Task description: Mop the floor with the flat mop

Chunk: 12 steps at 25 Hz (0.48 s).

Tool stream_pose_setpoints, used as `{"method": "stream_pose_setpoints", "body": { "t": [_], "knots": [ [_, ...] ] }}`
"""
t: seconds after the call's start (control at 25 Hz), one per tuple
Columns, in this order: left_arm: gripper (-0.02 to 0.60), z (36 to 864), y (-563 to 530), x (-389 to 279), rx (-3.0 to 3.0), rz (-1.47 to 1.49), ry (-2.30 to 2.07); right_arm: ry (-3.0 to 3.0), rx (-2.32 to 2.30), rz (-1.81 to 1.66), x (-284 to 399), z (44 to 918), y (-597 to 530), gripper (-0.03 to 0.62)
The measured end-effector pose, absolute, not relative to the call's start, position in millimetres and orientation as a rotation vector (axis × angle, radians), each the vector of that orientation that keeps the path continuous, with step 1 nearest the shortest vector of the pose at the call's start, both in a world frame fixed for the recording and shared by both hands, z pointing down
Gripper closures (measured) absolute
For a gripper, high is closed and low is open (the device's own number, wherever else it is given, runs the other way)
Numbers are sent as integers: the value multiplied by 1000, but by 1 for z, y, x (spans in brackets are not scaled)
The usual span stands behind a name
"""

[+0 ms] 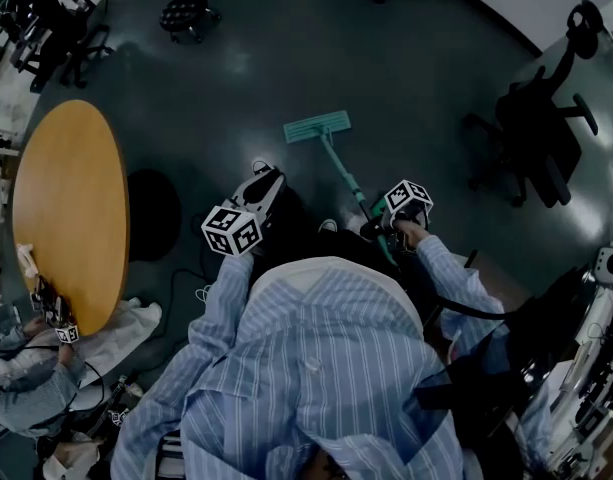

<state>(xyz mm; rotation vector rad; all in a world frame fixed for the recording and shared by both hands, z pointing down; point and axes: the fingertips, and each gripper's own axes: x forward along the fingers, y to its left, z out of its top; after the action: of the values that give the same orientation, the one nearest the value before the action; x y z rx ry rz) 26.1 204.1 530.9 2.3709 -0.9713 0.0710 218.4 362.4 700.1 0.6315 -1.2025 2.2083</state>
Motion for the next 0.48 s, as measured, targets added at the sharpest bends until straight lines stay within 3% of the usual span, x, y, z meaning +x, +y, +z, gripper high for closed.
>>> {"method": "stream_pose_setpoints", "body": {
  "t": [0.48],
  "knots": [
    [512,528,199,33,2411,131,-919,-1209,621,2206,208,701,356,533]
  ]
}}
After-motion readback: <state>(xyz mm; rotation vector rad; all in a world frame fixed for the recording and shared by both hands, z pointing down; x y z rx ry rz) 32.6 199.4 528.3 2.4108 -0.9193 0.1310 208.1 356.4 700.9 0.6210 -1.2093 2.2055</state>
